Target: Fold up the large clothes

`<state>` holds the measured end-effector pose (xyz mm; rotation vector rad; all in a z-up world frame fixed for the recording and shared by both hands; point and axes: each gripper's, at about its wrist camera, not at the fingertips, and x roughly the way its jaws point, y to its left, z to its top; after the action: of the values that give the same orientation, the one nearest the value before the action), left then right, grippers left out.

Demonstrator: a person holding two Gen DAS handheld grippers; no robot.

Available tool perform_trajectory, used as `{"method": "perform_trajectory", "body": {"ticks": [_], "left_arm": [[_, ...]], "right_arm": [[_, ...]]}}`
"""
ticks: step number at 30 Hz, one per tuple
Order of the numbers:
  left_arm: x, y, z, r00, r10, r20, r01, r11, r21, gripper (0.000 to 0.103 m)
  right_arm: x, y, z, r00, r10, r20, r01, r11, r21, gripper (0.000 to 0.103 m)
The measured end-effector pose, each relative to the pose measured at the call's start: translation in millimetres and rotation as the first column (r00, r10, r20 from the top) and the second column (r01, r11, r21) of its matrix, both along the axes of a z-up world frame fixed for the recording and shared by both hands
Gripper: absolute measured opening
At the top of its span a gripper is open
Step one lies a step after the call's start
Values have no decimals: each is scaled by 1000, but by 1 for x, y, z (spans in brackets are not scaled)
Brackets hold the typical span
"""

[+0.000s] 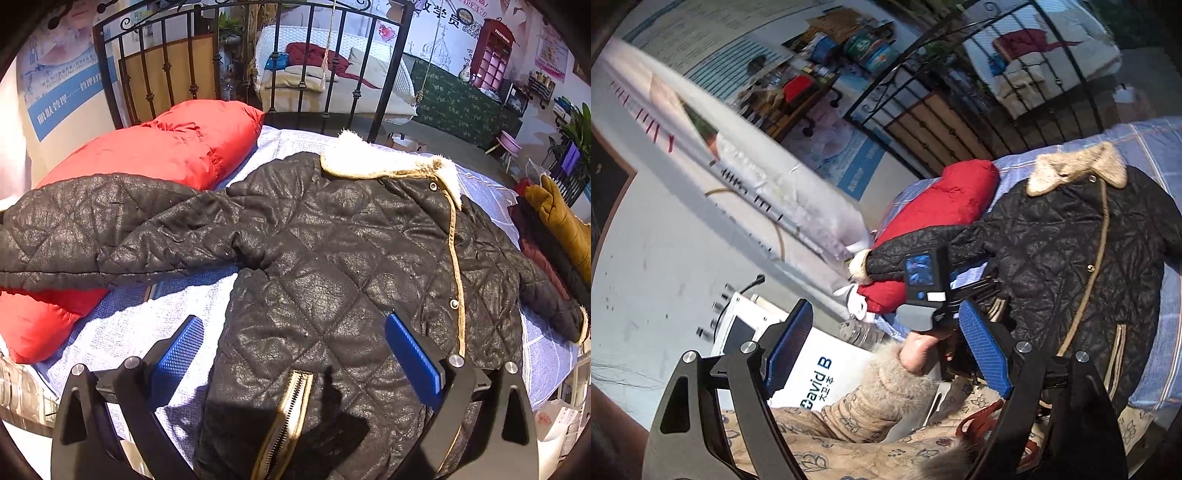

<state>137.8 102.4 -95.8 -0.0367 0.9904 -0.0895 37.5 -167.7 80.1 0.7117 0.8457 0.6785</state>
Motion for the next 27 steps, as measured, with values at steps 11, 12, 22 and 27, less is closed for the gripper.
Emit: {"method": "perform_trajectory", "body": {"ticks": [11, 12, 22, 27], "left_arm": [[-11, -32, -22, 997, -51, -61, 50, 999, -20, 97], [-13, -36, -22, 996, -60, -63, 59, 998, -18, 97], [-20, -62, -25, 992, -97, -78, 97, 995, -8, 97], [-21, -68, -23, 991, -105, -79, 106, 994, 9, 97]], "right_arm": [[-31, -237, -217, 604, -786, -132, 755, 618, -221, 79], [-41, -261, -229, 549, -826, -126, 796, 563, -222, 79], [-69, -412, -228, 287, -942, 172, 845, 165, -508, 79], [-44, -475, -224, 408, -901, 147, 758, 245, -604, 77]]}}
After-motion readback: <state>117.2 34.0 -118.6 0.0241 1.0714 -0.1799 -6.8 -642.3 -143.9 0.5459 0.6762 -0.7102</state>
